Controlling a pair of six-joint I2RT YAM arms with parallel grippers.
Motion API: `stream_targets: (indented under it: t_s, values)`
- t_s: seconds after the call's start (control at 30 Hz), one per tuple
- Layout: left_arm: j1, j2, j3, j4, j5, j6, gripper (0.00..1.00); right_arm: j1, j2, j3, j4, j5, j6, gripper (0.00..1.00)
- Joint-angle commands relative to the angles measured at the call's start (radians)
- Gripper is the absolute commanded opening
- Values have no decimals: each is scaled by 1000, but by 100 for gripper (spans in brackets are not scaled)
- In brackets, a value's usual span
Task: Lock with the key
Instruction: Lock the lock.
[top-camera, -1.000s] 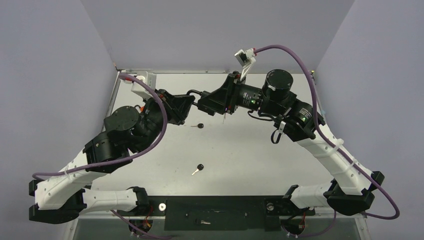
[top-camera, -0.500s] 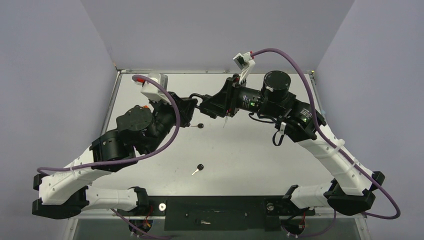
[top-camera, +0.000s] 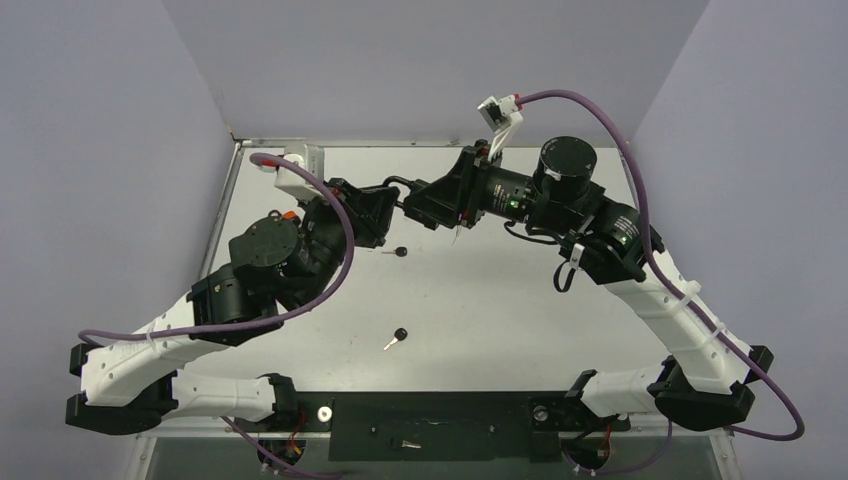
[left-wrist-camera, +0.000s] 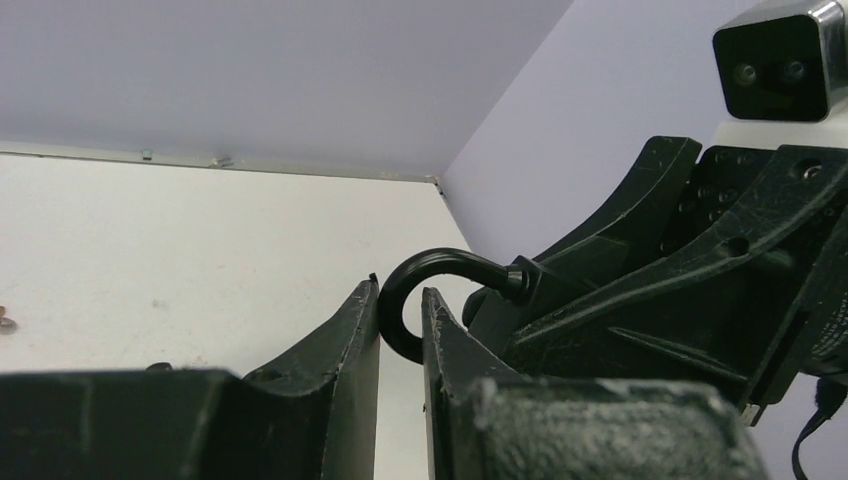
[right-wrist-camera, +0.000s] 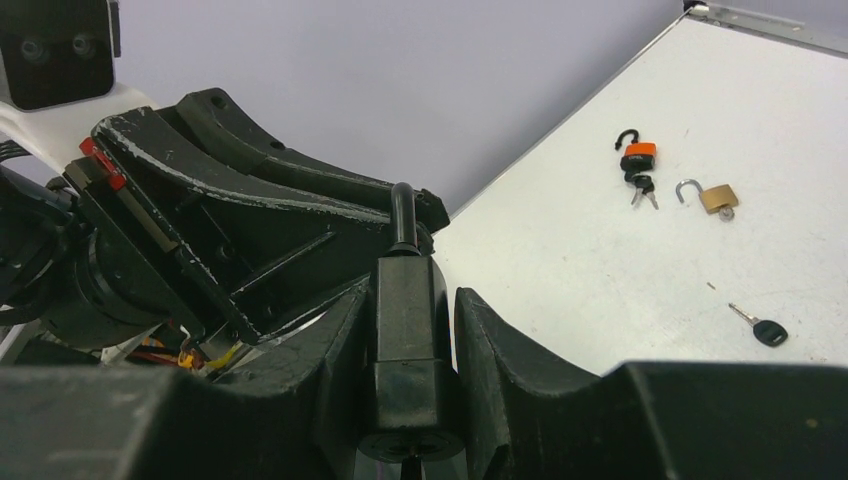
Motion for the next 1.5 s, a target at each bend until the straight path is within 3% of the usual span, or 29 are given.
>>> stream_targets:
  t_s: [0.0, 0.4, 0.53, 0.63, 0.77, 1.0, 1.1, 1.23, 1.47]
  values:
    - [-248, 157, -35, 232, 1569, -179, 0, -1, 252, -22, 321, 275, 5, 0]
    - [-258, 132, -95, 147, 1530, -172, 0, 6, 274, 28, 294, 296, -9, 0]
    - [-248, 113, -90, 88, 1445, -138, 0, 8, 260, 7, 287, 310, -14, 0]
    - [-107, 39, -170, 132, 1278, -193, 0, 2, 207, -69, 295, 330, -23, 0]
    - [113, -77, -326, 227, 1166, -293, 0, -46, 113, -237, 383, 260, 10, 0]
    - [389, -117, -492, 468, 1236, -442, 0, -189, -49, -588, 610, 75, 80, 38]
    - [448, -120, -560, 596, 1263, -522, 0, -220, -106, -685, 699, -16, 101, 52]
    - [501, -109, -642, 813, 1285, -639, 0, -236, -160, -804, 815, -98, 127, 63]
    - [538, -120, -634, 776, 1317, -626, 0, -323, -270, -959, 928, -159, 188, 77]
